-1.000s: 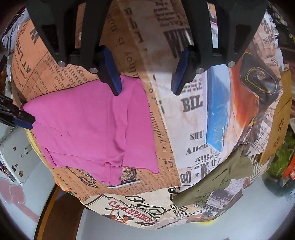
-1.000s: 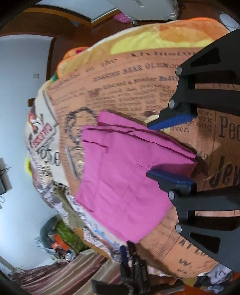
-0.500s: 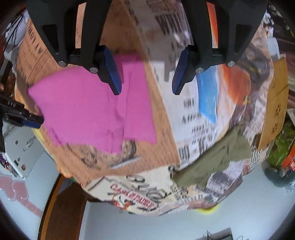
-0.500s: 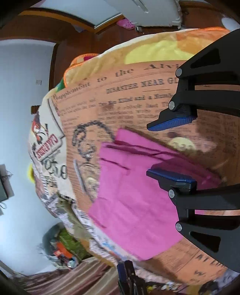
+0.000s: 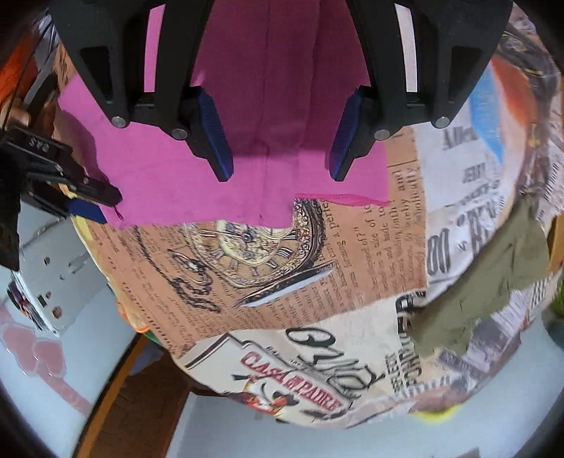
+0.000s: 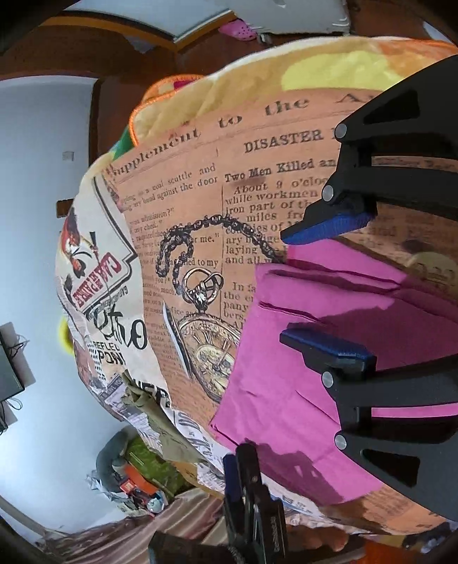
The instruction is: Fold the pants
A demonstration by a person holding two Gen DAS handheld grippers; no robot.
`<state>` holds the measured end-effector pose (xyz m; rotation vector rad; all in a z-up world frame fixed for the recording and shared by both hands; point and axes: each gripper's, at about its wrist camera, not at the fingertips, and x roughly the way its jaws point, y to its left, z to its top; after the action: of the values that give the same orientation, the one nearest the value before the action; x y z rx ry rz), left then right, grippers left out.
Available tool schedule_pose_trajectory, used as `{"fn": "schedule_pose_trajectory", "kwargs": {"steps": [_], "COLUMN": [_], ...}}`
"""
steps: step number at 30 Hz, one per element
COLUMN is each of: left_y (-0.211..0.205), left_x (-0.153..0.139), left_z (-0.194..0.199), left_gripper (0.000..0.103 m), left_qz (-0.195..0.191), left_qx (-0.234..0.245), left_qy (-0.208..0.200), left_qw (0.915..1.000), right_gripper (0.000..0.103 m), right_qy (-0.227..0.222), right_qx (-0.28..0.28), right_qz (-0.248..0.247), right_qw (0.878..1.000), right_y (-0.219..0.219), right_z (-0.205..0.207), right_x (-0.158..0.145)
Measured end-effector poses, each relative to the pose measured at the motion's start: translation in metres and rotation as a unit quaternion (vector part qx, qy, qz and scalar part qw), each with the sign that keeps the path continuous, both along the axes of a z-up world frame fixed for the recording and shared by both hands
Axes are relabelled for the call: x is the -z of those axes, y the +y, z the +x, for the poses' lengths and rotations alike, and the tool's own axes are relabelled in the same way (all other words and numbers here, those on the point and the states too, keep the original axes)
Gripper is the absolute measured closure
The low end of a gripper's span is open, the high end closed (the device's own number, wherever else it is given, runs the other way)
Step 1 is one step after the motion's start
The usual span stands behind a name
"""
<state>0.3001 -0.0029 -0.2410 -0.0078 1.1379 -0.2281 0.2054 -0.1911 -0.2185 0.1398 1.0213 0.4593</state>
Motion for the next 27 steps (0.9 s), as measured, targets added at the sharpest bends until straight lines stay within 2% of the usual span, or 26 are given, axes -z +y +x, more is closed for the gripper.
{"fn": "schedule_pose_trajectory", "kwargs": {"steps": [5, 7, 10, 14, 19, 25, 27], "left_y": [0.007, 0.008, 0.003, -0.010, -0.008, -0.001, -0.003], "left_x": [0.013, 0.012, 0.010, -0.001, -0.015, 0.006, 0.004], "left_z": [0.007, 0.007, 0.005, -0.003, -0.016, -0.015, -0.015], "left_gripper": [0.046, 0.049, 0.067, 0.078, 0.081, 0.079, 0.079], "left_qz": [-0.039, -0.042, -0.043, 0.008, 0.037, 0.067, 0.071], "left_qx": [-0.014, -0.012, 0.001, 0.013, 0.006, -0.023, -0.019], "left_qy": [0.019, 0.017, 0.013, -0.019, -0.047, -0.016, -0.020], "left_qw": [0.9990, 0.9989, 0.9990, 0.9997, 0.9982, 0.9974, 0.9971], "right_gripper": [0.057, 0.066, 0.075, 0.084, 0.088, 0.088, 0.087], "right_qy": [0.012, 0.010, -0.003, -0.028, -0.062, -0.049, -0.052], "right_qx": [-0.006, -0.011, -0.019, -0.026, -0.046, -0.074, -0.079], "right_qz": [0.030, 0.044, 0.038, 0.029, 0.008, -0.018, -0.031], "right_qw": [0.999, 0.999, 0.999, 0.999, 0.997, 0.996, 0.995], "right_y": [-0.001, -0.001, 0.003, 0.008, 0.019, 0.038, 0.041], "right_z": [0.007, 0.007, 0.005, 0.005, 0.003, 0.015, 0.014], "right_x": [0.007, 0.007, 0.002, -0.007, -0.016, -0.002, -0.005]}}
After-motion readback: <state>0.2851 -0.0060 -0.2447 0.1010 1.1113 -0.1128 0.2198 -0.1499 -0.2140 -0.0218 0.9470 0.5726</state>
